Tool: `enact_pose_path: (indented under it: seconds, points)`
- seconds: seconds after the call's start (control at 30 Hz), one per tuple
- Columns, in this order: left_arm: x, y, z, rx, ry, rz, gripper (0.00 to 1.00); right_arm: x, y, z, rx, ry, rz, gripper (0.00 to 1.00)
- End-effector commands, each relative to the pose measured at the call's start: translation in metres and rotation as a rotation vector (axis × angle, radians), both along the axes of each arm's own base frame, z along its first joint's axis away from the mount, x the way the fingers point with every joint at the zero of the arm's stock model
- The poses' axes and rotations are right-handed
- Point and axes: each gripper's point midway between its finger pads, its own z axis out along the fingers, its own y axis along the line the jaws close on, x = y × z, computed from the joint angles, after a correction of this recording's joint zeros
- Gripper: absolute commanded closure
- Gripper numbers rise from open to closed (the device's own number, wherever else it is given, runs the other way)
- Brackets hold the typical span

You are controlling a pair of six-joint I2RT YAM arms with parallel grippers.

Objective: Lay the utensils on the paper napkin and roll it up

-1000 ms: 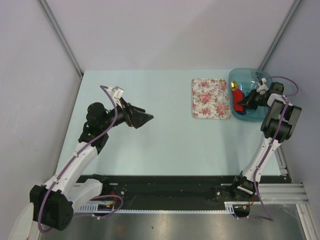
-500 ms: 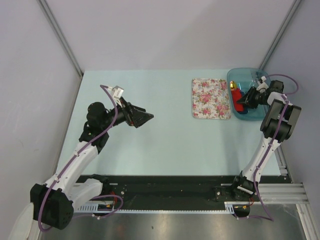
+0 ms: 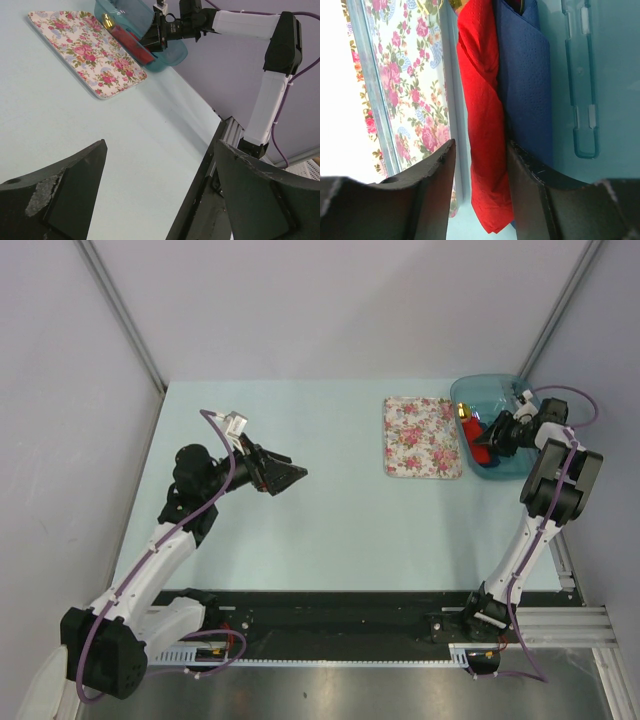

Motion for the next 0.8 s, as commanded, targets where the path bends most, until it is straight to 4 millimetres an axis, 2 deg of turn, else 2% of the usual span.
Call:
enact_pose_path:
  seconds: [0.0,0.37,0.47,0.6,0.63,0.77]
  points:
    - [-0.001,0.000,0.007,-0.017,-0.027,-0.012,0.07,0.010,-0.006,0.038,-0.082,-0.096,0.009,0.50]
    - [-0.001,0.000,0.006,-0.013,-0.025,-0.012,0.07,0.013,-0.001,0.052,-0.125,-0.132,0.018,0.43]
    - [0.000,0.001,0.004,0.001,-0.023,-0.005,0.06,0.013,-0.004,0.061,-0.143,-0.147,0.009,0.36]
    - [0.002,0.004,0.001,0.017,-0.008,0.007,0.00,0.015,-0.005,0.085,-0.184,-0.206,0.019,0.18]
    - [0.003,0.004,0.003,0.021,-0.012,0.011,0.00,0.014,-0.004,0.097,-0.195,-0.230,0.023,0.12]
    - [0.005,0.009,0.004,0.025,0.004,0.019,0.00,0.012,0.006,0.130,-0.194,-0.289,0.049,0.04]
